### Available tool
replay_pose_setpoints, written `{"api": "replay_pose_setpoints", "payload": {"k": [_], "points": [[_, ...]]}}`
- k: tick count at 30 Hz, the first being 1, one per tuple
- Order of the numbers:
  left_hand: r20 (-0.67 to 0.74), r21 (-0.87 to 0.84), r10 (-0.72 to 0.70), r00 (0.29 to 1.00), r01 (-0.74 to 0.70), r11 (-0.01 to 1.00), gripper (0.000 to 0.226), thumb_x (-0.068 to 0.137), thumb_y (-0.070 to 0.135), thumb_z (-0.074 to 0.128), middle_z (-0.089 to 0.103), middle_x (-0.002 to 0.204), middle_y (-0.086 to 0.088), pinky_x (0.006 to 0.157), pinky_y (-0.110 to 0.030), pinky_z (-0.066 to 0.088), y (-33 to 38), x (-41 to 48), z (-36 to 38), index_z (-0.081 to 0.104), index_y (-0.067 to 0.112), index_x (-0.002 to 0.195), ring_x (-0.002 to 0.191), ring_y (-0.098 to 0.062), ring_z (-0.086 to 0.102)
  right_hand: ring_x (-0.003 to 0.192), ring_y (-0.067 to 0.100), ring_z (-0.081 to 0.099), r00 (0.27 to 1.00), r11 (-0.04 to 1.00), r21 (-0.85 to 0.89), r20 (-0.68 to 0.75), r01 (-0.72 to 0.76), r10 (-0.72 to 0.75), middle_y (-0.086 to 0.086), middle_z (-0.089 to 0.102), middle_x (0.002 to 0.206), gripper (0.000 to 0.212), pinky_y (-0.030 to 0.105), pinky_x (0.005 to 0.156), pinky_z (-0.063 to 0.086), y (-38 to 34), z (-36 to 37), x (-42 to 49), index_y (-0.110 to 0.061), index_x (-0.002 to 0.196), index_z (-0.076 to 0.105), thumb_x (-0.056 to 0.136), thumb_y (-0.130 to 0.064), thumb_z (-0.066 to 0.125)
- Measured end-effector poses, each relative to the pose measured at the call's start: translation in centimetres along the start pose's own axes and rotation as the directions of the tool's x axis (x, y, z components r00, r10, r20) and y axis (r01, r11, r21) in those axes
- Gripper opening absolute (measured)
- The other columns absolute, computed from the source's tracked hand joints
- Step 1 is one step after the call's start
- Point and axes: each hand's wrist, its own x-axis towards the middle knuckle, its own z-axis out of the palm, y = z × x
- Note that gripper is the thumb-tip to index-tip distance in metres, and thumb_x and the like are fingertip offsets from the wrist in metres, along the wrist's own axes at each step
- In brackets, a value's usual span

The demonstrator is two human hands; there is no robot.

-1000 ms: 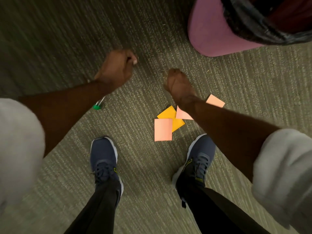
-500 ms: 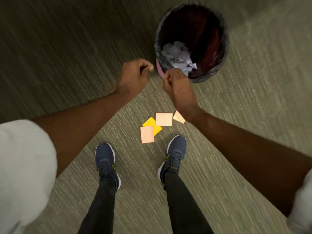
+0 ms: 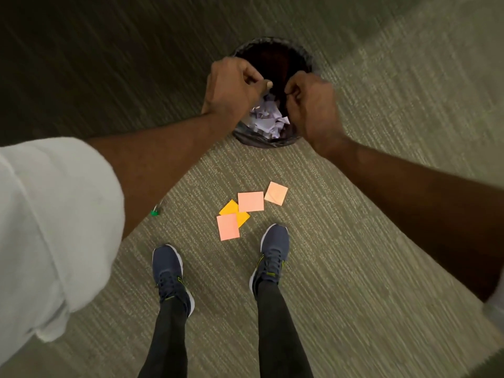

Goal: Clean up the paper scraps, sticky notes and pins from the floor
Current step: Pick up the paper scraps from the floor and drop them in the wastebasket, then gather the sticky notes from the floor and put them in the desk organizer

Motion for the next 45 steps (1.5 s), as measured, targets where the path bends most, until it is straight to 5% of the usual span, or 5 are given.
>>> {"api": "replay_pose_setpoints", "payload": {"k": [10,22,28,33,45], "points": [[0.073,-0.086,0.11,0.991,-0.103,0.991,0.033,0.089,0.023,0.07,0.07,0.11,-0.001,0.083,-0.008,0.05,-1.8,-2.3,1.2,0.069,0.011,0.12,0.097,-0.006,0.065,0.09,0.018,0.058,1.0,0.998,0.061,-0.016,0.026,-0.025,0.008,0.057,0.111,0.019,0.034,0.077,0.051,1.3,1.0,-4.4,-0.01,0.104,0.061,0.087,-0.008,0.054],[0.254,-0.069,-0.149,0.956,0.172,0.983,0.019,0.091,0.021,0.067,0.076,0.092,-0.01,0.075,-0.033,0.056,-16.5,-15.5,3.7,0.076,0.005,0.095,0.081,-0.018,0.068,0.086,0.027,0.06,0.962,0.993,0.094,0.269,-0.077,0.049,0.009,0.059,0.103,0.012,0.037,0.072,0.05,0.9,11.4,-17.4,-0.009,0.098,0.062,0.089,-0.005,0.056],[0.322,-0.003,-0.184,0.929,0.195,0.981,0.01,0.088,0.011,0.07,0.076,0.093,-0.011,0.073,-0.017,0.045,-20.9,-19.3,4.0,0.077,0.006,0.094,0.08,-0.015,0.066,0.09,0.033,0.061,0.922,0.997,0.033,0.384,-0.065,0.047,0.013,0.059,0.109,0.015,0.039,0.074,0.049,1.6,14.2,-20.5,-0.008,0.1,0.061,0.087,-0.003,0.057],[0.373,0.018,-0.207,0.904,0.217,0.976,0.012,0.087,0.009,0.069,0.075,0.095,-0.013,0.078,-0.029,0.053,-23.3,-21.3,5.1,0.076,0.005,0.096,0.085,-0.025,0.069,0.091,0.034,0.061,0.883,1.0,0.002,0.47,-0.016,0.013,0.013,0.059,0.108,0.016,0.037,0.074,0.048,1.9,15.8,-21.1,-0.007,0.102,0.062,0.087,-0.002,0.06],[0.47,-0.03,-0.354,0.809,0.416,0.909,0.014,0.086,0.0,0.069,0.072,0.1,-0.016,0.071,-0.019,0.055,-29.0,-25.6,12.3,0.073,0.004,0.099,0.081,-0.02,0.069,0.094,0.032,0.061,0.822,0.997,-0.058,0.57,0.059,-0.015,0.012,0.057,0.112,0.025,0.039,0.078,0.044,3.5,23.7,-20.1,-0.01,0.105,0.058,0.081,-0.005,0.062]]}}
